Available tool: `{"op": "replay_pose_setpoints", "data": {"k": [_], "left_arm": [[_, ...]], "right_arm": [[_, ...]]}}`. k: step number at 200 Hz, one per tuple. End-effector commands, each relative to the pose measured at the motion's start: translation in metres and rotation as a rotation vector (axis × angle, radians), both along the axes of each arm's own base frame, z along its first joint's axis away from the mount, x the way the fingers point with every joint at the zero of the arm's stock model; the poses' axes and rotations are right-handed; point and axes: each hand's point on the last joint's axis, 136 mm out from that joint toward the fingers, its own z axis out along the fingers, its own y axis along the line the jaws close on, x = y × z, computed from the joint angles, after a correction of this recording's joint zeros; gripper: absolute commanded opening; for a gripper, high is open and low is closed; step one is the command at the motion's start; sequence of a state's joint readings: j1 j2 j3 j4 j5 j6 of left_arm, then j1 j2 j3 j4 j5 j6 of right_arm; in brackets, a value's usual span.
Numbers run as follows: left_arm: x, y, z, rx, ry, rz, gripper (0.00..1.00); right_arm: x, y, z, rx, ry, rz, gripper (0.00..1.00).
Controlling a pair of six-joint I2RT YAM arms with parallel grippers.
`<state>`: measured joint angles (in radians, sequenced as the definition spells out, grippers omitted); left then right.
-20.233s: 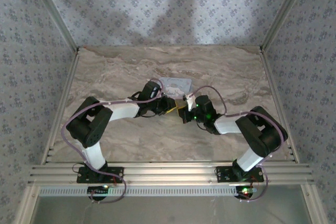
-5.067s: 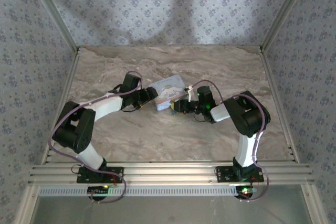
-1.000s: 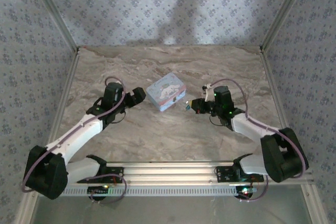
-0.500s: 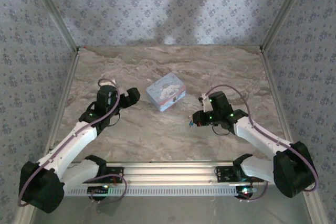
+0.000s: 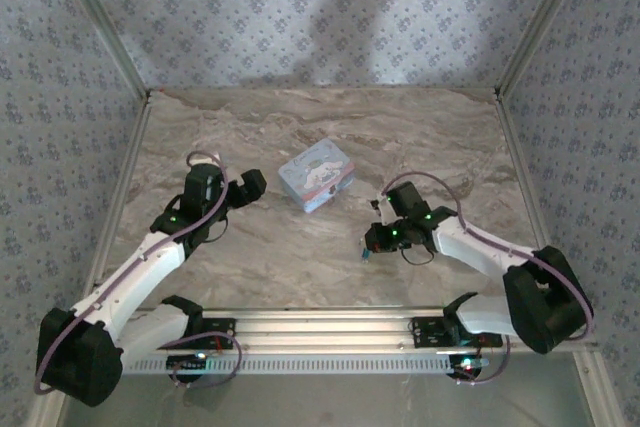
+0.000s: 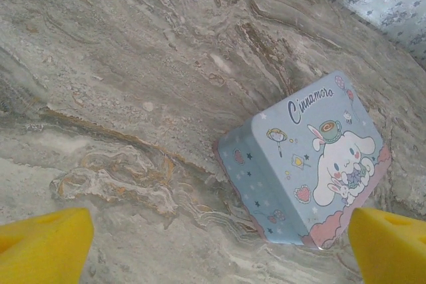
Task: Unlock a padlock with a key
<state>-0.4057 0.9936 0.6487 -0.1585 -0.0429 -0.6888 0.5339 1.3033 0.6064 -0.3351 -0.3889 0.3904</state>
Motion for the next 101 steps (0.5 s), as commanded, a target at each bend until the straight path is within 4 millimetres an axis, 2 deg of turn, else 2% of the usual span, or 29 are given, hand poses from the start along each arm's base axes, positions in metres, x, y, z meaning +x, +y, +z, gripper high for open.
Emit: {"op": "replay_pose_setpoints", "data": {"k": [1,70,101], "left_arm": [[-0.002,0.005,0.002,0.01,-0.008,0.01,0.98],[0.0,-0.002,-0.003,-0.019,0.006,-0.004,0.98],[0.001,-0.002,-0.002,-0.017,0.006,-0.009,0.98]], "right_arm": [[0.001,0.007,-0.001,0.012,0.001,0.036,0.0],[0.002,0.012,-0.018,-0.007,0.075,0.04,0.0],[0.004,0.013,-0.02,-0.007,0.082,0.035,0.08]]}}
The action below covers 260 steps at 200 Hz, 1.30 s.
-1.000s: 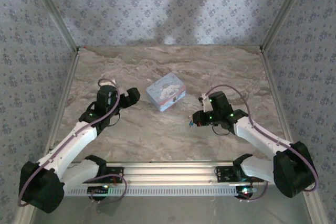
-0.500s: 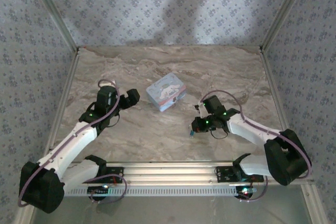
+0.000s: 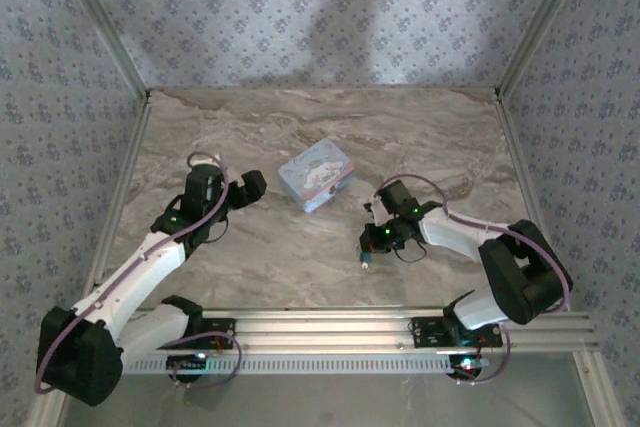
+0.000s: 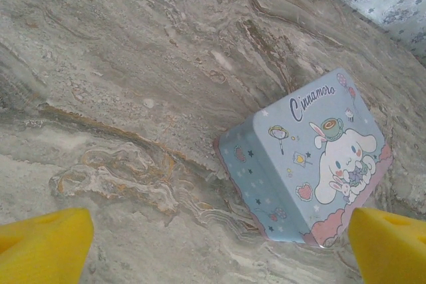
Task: Unlock a padlock with a key
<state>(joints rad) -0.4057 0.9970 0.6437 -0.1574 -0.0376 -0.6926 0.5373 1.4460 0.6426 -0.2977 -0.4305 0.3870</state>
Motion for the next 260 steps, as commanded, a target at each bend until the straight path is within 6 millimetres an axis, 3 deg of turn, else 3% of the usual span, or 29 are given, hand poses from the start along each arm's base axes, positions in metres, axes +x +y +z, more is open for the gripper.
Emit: {"op": "replay_pose_setpoints", "data": {"k": [1,66,116,169,206,225,260], "left_arm": [[0.001,-0.002,0.002,-0.014,-0.003,-0.006,0.98],[0.003,0.0,0.013,-0.013,-0.028,0.0,0.98],[0.01,0.013,0.042,0.067,-0.113,0.029,0.98],[0.009,0.053,0.082,0.209,-0.286,0.145,0.98],[0.002,0.085,0.105,0.327,-0.361,0.231,0.98],[0.001,0.096,0.108,0.358,-0.387,0.261,0.98],[0.009,0.115,0.091,0.425,-0.396,0.303,0.98]], "right_arm": [[0.001,0.003,0.0,-0.003,0.004,0.012,0.08],[0.017,-0.001,0.021,-0.019,-0.083,-0.001,0.24],[0.05,-0.022,0.064,-0.054,-0.283,-0.057,0.31],[0.089,-0.067,0.116,-0.081,-0.518,-0.192,0.45],[0.104,-0.106,0.138,-0.107,-0.644,-0.307,0.56],[0.111,-0.131,0.147,-0.132,-0.712,-0.389,0.61],[0.121,-0.165,0.153,-0.161,-0.813,-0.511,0.8]]}}
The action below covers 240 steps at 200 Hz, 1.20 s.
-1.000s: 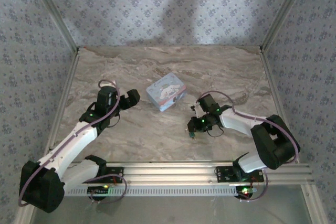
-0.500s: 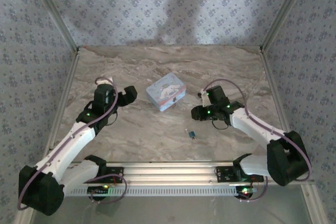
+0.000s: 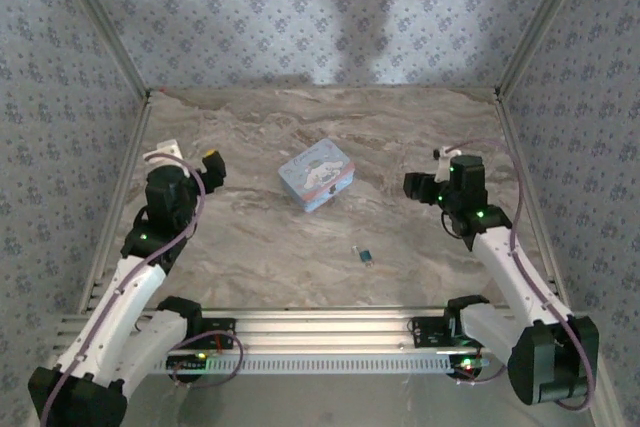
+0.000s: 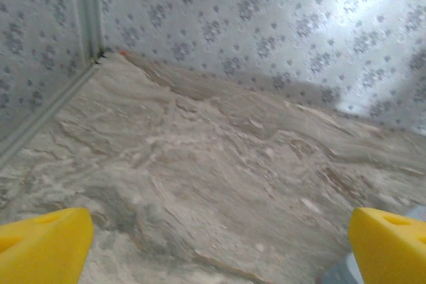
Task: Unlock a padlock with a key
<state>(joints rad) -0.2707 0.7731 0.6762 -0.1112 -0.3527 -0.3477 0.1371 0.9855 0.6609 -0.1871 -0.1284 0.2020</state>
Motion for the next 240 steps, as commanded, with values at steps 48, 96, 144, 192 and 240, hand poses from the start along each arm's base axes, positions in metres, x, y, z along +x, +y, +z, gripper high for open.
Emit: {"op": "replay_pose_setpoints", "data": {"k": [48,96,144,192,240], "left_arm": [[0.015,0.04,-0.044,0.128,-0.016,0.12,0.98],[0.032,0.047,-0.089,0.193,0.065,0.118,0.98],[0.04,0.048,-0.111,0.23,0.096,0.067,0.98],[0.042,0.047,-0.125,0.229,0.105,0.039,0.98],[0.045,0.04,-0.131,0.239,0.112,-0.009,0.98]], "right_arm": [[0.02,-0.07,-0.02,-0.079,-0.153,-0.264,1.0],[0.043,-0.089,-0.044,-0.17,-0.152,-0.294,1.0],[0.051,-0.086,-0.061,-0.228,-0.207,-0.239,1.0],[0.057,-0.081,-0.064,-0.248,-0.281,-0.183,1.0],[0.066,-0.077,-0.088,-0.223,-0.259,-0.142,1.0]]}}
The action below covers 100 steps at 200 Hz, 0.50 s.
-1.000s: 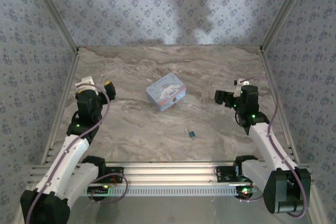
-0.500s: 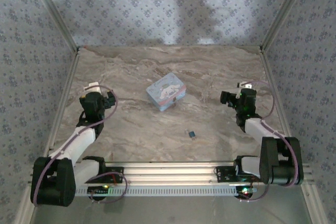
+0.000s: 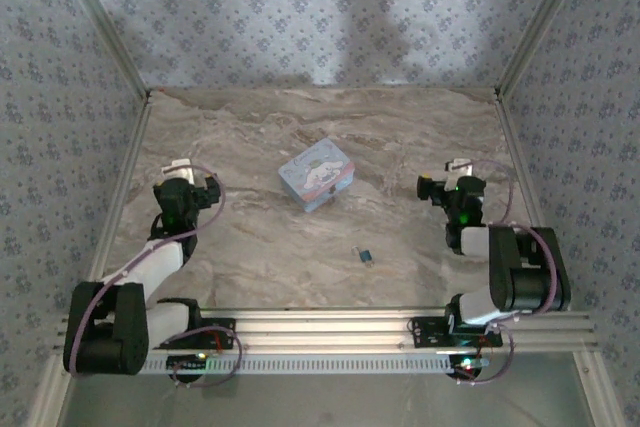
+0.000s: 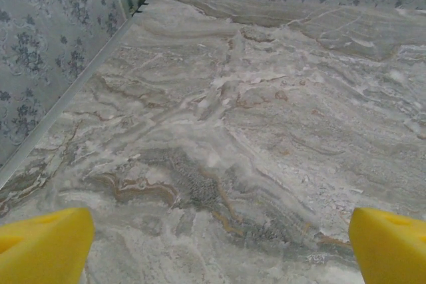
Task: Unlock a padlock with a key
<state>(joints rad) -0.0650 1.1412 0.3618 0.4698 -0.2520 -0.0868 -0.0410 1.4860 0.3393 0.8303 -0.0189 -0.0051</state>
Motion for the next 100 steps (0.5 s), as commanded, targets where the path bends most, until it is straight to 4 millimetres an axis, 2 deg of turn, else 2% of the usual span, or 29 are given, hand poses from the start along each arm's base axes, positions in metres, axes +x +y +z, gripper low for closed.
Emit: {"op": "replay_pose_setpoints", "data": {"k": [1,10,100], "left_arm": [[0.005,-0.005,0.004,0.008,-0.026,-0.04,0.98],[0.006,-0.005,0.003,0.008,-0.025,-0.046,0.98],[0.021,-0.019,-0.011,0.029,-0.051,-0.141,0.98]], "right_arm": [[0.008,0.001,0.004,-0.004,-0.024,0.035,1.0],[0.012,-0.002,0.001,0.008,0.006,0.021,1.0],[0.011,-0.002,0.001,-0.002,0.006,0.014,1.0]]}}
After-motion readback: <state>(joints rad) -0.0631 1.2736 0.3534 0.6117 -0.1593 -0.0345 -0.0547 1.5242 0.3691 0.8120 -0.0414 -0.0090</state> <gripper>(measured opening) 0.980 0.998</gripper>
